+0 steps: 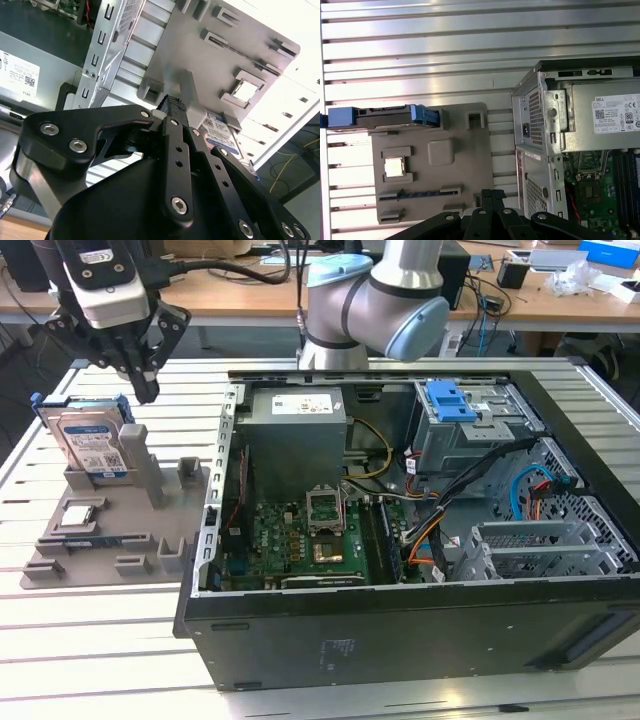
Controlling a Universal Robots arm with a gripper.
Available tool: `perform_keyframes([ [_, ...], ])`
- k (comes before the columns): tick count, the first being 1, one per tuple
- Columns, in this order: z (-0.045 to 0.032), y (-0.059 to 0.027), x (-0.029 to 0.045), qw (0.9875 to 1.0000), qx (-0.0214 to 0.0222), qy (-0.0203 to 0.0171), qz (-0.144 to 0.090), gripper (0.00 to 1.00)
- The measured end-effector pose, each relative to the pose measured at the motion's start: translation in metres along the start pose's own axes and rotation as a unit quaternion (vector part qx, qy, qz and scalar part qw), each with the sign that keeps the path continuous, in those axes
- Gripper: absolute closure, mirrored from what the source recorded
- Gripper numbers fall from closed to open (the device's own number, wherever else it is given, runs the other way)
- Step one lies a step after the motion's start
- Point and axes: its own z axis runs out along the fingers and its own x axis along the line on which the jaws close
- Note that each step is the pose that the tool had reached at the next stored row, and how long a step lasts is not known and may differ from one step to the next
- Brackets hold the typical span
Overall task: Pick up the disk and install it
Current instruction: 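Reach for the disk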
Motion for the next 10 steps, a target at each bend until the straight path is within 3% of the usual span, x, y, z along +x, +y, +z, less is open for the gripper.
perform_keyframes([
  [10, -0.0004, -0.0015, 0.0219, 1.0000, 0.0000, 0.0000, 0.000, 0.89],
])
